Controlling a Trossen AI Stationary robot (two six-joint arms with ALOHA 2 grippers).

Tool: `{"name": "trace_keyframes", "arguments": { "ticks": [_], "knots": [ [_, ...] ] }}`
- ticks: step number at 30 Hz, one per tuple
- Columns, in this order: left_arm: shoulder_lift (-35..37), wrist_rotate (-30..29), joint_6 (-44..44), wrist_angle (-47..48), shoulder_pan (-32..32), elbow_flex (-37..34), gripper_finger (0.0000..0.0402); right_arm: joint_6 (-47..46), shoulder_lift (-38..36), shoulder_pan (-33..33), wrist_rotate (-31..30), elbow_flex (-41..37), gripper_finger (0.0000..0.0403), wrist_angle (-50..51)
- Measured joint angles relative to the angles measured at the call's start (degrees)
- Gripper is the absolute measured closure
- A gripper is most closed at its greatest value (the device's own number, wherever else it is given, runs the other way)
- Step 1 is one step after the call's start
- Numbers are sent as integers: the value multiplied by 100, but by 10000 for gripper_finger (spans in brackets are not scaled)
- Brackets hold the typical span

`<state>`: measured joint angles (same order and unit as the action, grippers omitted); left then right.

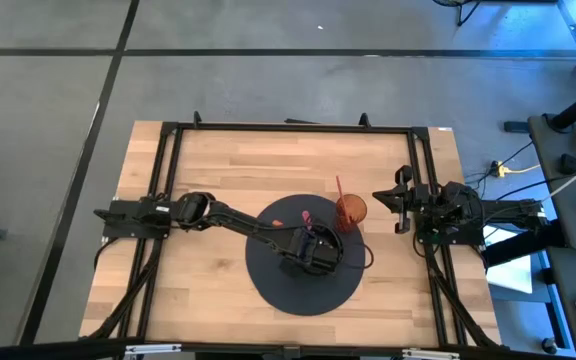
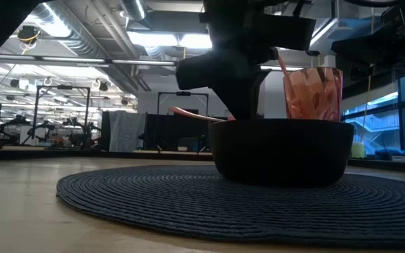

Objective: Pick & Place Utensil
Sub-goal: Put the orange spoon into the black bowl, then return to Home Position

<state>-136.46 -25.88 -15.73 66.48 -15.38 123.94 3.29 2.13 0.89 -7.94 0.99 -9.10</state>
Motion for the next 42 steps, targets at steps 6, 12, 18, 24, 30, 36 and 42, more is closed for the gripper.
{"name": "trace_keyframes", "arguments": {
  "ticks": [6, 12, 18, 24, 30, 36, 42],
  "knots": [
    [0, 137, 1, 5, 11, 0, 351, 4, -1, -1, 0, 0, 389, 0],
    [2, 148, -119, -32, 49, 0, 328, 7, 0, 0, 0, 0, 389, 0],
    [173, 163, -145, 571, -45, 489, 325, 13, 0, -1, 2, 0, 389, -1],
    [1040, 75, 227, 1687, -177, 833, 361, 4, -2, 0, 6, 0, 389, 10],
    [2602, -320, 550, 1703, -137, 506, 398, 11, -2, 0, 105, 0, 389, 42],
    [4950, -639, 597, 135, 494, -1829, 399, 9, -2, 0, 363, 0, 398, 26],
    [7630, 872, -223, -3115, 1474, -5798, 400, -5, -2, -2, 689, 0, 397, 34]
  ]
}}
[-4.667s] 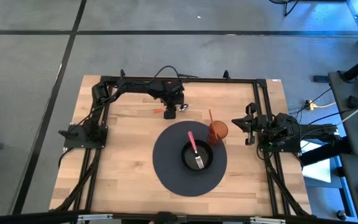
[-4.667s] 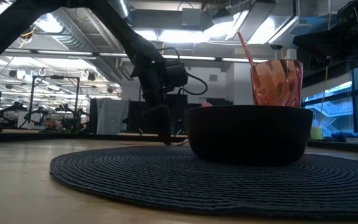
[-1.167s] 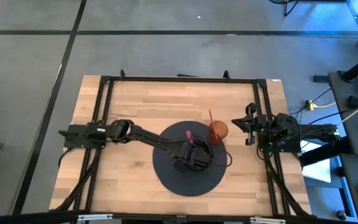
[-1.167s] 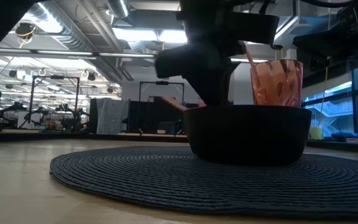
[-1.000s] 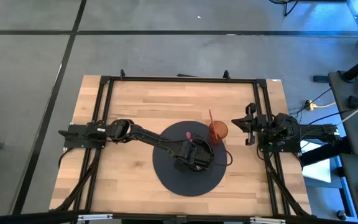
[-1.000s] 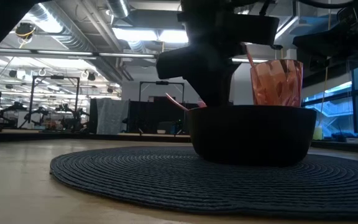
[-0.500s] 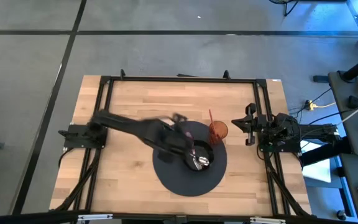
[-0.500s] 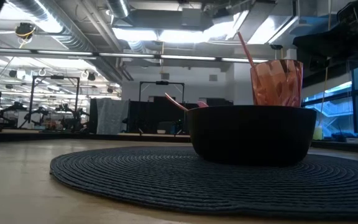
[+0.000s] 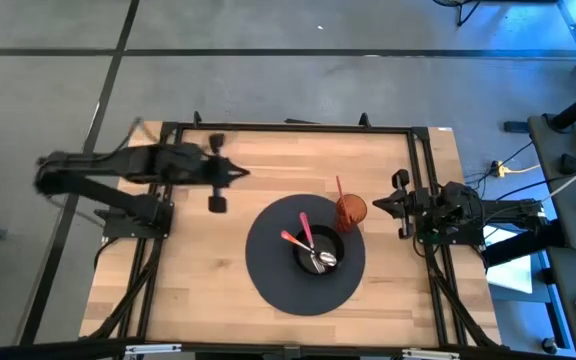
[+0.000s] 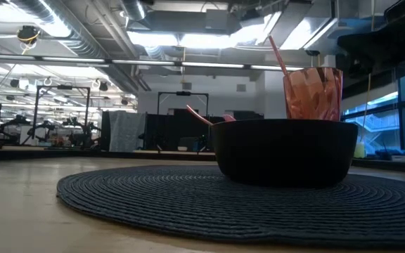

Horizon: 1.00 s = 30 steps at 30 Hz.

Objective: Pick & Place Utensil
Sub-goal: Return to Home Position

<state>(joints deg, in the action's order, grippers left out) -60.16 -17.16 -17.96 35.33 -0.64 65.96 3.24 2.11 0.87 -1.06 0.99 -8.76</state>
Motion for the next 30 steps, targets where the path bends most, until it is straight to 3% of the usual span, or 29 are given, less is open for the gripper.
{"name": "trace_keyframes", "arguments": {
  "ticks": [5, 10, 13, 18, 21, 24, 30],
  "knots": [
    [1913, 1028, -125, -2566, 766, -2783, 400, -32, 0, 2, 174, 0, 397, -214],
    [3456, 1433, -14, -3475, 1313, -4497, 399, -84, -1, 2, 277, 0, 400, -320],
    [4518, 1511, 221, -3371, 1500, -4918, 400, -84, -2, 2, 281, 0, 400, -339],
    [5988, 2150, 711, -3281, 1527, -5373, 399, -67, -4, 2, 279, 0, 401, -370],
    [6015, 2233, 870, -3358, 1523, -5517, 400, -65, -7, 0, 279, 0, 401, -367],
    [5675, 2367, 893, -4191, 1520, -5754, 399, -62, -7, 0, 265, 0, 401, -369],
    [5760, 2532, 635, -4118, 1520, -5840, 400, -126, -24, 0, 264, 0, 401, -364]
  ]
}}
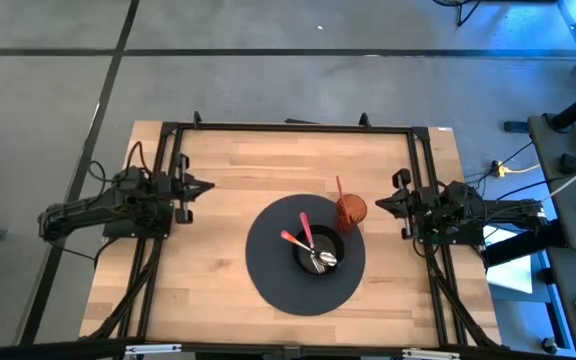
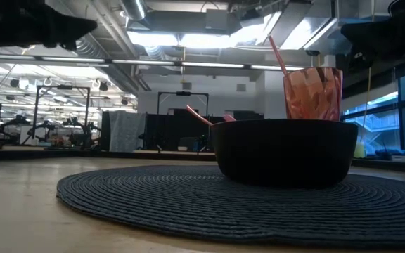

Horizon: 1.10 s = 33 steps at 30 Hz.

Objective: Pick & Place Utensil
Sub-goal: Return to Home Position

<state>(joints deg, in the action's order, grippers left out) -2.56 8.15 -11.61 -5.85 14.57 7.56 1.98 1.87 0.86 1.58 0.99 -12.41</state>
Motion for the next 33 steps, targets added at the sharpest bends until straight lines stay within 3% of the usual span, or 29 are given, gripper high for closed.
{"name": "trace_keyframes", "arguments": {
  "ticks": [6, 13, 18, 22, 33],
  "knots": [
    [253, 80, 104, 621, -22, -111, 400, 124, -22, 0, -153, 0, 401, 57],
    [256, 53, 94, -143, -142, -697, 399, 36, -24, 0, -165, 0, 401, 84],
    [257, 36, 51, -24, -149, -707, 399, 98, -26, 0, -208, -37, 401, 107],
    [257, 33, -72, -45, -149, -707, 400, 104, -26, 0, -596, -42, 402, 115],
    [257, 17, -117, 67, 22, -707, 399, 234, -11, -220, -331, -61, 402, 469]
  ]
}}
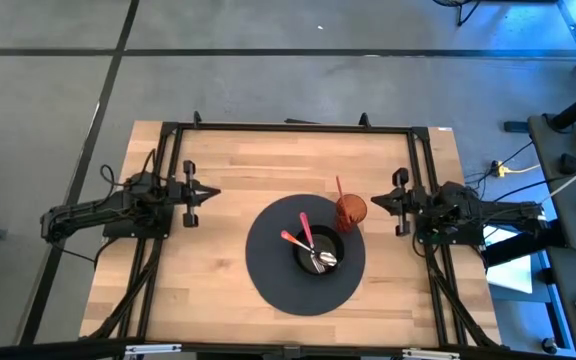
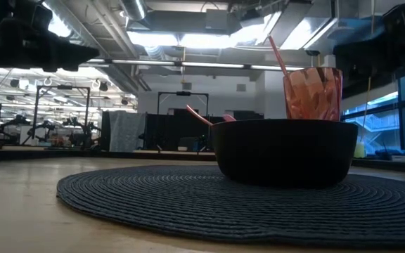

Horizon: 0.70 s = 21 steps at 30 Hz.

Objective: Pick & Place Utensil
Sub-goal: Return to Home Position

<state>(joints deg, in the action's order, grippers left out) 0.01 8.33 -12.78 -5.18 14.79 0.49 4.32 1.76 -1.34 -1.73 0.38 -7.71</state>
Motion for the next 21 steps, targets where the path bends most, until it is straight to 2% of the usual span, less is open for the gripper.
{"name": "trace_keyframes", "arguments": {
  "ticks": [11, 21],
  "knots": [
    [0, 16, -103, 71, 0, 0, 399, -241, -1, -48, -10, -2, 401, 33],
    [-7, -19, -138, 290, 0, 0, 394, -125, -2, -48, -16, -2, 380, -312]
  ]
}}
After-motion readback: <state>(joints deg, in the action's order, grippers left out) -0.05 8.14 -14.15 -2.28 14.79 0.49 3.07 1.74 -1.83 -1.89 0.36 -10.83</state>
